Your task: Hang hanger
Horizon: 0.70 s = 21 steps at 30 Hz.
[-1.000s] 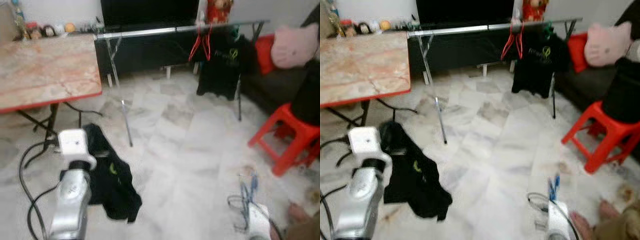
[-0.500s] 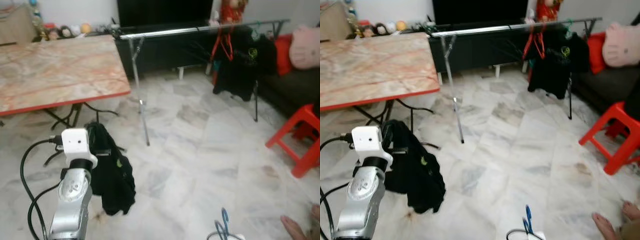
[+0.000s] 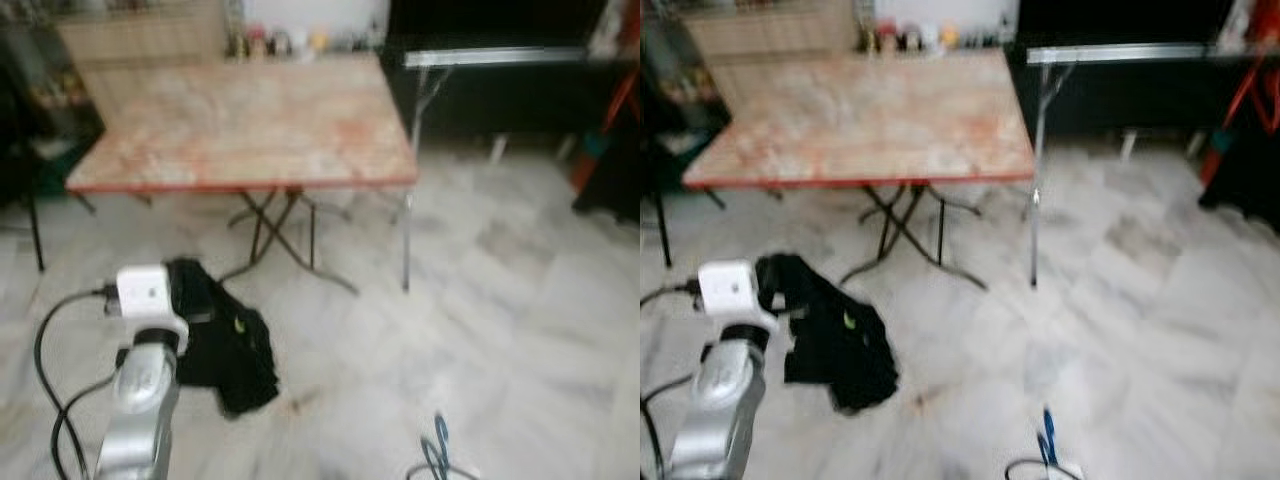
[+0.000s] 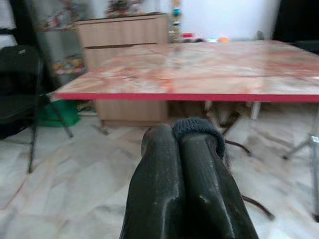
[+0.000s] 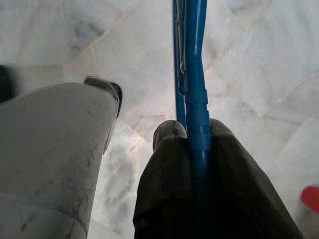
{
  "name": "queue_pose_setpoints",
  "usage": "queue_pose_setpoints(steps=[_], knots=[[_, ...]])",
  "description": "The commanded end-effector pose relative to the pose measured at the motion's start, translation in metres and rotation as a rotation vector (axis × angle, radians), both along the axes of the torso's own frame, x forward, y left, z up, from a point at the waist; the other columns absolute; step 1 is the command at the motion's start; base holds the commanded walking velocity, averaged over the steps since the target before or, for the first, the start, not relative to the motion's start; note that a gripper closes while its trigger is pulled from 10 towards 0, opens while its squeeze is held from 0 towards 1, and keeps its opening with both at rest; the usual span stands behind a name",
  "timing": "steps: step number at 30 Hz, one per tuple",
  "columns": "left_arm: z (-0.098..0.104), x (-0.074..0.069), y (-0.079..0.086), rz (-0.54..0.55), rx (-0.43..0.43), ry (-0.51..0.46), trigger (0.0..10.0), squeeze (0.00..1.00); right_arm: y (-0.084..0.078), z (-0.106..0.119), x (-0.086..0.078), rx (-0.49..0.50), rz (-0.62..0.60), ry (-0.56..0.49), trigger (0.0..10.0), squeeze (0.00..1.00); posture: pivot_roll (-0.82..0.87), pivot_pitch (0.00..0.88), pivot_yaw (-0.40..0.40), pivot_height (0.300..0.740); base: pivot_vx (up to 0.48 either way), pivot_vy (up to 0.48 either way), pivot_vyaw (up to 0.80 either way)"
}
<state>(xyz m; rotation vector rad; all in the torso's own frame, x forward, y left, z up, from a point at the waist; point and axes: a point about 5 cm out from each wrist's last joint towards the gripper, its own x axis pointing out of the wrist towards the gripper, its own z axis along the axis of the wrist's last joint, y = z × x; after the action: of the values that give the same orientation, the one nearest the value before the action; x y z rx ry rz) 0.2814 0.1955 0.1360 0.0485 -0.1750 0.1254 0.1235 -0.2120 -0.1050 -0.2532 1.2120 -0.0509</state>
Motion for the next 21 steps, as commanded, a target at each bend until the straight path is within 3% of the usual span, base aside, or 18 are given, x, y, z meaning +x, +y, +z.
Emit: queue_pose_setpoints(steps=[1, 5, 11, 21], knots=[[0.006, -0.002, 0.008, 0.026, 0.007, -0.028, 10.0, 0.0, 0.006, 0.0, 0.003, 0.017, -0.01, -0.016, 10.0, 0.0, 0.01, 0.049, -0.011, 0.74, 0.0, 0.356, 0.52], [0.007, -0.002, 0.005, 0.012, 0.013, -0.027, 10.0, 0.0, 0.008, 0.0, 0.004, 0.028, -0.023, -0.024, 10.0, 0.0, 0.01, 0.054, -0.01, 0.74, 0.0, 0.354, 0.0], [0.001, -0.002, -0.007, -0.075, 0.085, 0.005, 10.0, 0.0, 0.009, 0.001, 0.007, 0.037, -0.033, -0.041, 10.0, 0.0, 0.01, 0.056, -0.008, 0.74, 0.0, 0.0, 0.0], [0.004, -0.005, -0.013, -0.132, 0.039, -0.008, 10.0, 0.0, 0.006, 0.003, 0.011, 0.044, -0.07, -0.074, 10.0, 0.0, 0.02, 0.055, -0.011, 0.74, 0.0, 0.0, 0.0]])
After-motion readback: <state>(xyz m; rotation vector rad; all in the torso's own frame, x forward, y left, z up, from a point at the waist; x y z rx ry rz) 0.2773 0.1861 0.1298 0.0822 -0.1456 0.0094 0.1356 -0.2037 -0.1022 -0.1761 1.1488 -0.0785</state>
